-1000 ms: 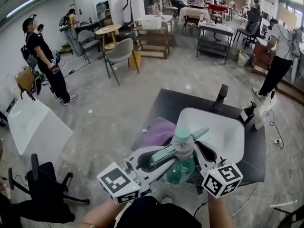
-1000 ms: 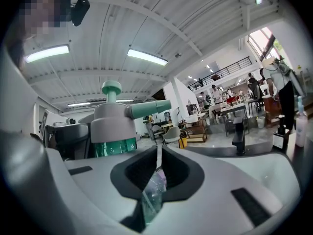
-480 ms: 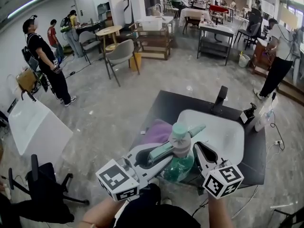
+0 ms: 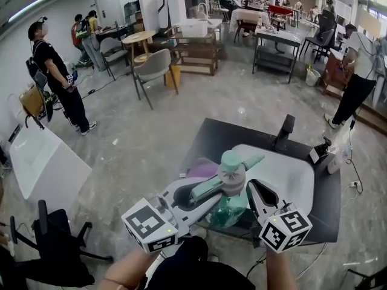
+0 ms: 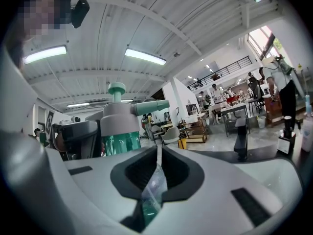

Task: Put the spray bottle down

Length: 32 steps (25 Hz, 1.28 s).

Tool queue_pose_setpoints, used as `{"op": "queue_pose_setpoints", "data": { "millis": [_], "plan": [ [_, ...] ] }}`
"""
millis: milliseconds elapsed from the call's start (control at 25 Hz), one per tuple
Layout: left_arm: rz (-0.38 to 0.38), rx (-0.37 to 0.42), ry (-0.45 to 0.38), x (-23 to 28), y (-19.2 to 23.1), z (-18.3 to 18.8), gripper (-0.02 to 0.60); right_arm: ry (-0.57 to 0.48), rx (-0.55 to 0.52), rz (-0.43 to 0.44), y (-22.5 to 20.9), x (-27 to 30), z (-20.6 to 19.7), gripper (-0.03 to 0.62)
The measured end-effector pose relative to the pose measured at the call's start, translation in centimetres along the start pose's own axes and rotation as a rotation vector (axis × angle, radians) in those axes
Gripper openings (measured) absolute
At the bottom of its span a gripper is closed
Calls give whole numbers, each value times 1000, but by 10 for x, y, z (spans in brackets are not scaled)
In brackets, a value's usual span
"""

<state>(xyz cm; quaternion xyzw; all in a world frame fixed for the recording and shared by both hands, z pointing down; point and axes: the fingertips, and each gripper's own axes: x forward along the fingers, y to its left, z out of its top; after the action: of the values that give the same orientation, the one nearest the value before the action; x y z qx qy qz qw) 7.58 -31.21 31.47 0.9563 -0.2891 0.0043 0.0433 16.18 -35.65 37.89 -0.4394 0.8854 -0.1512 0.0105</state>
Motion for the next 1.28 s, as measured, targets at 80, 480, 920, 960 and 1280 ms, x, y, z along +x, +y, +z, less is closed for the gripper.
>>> {"op": "queue_pose_setpoints", "data": {
  "millis": [80, 480, 920, 960, 1280],
  "plan": [
    [1, -4, 0, 5, 11, 0, 117, 3, 2, 1, -5, 12, 2, 9],
    [-1, -11, 8, 27, 67, -1, 117, 26, -6, 7, -27, 65, 11, 9],
    [-29, -12, 15, 60, 121, 11, 117, 50, -4, -6, -57, 117, 28, 9],
    [-31, -11, 15, 62, 126, 12, 117, 52, -5, -7, -58, 121, 30, 9],
    [-34, 14, 24, 77, 182, 18, 117, 75, -10, -27, -74, 170, 38, 9]
  ]
}}
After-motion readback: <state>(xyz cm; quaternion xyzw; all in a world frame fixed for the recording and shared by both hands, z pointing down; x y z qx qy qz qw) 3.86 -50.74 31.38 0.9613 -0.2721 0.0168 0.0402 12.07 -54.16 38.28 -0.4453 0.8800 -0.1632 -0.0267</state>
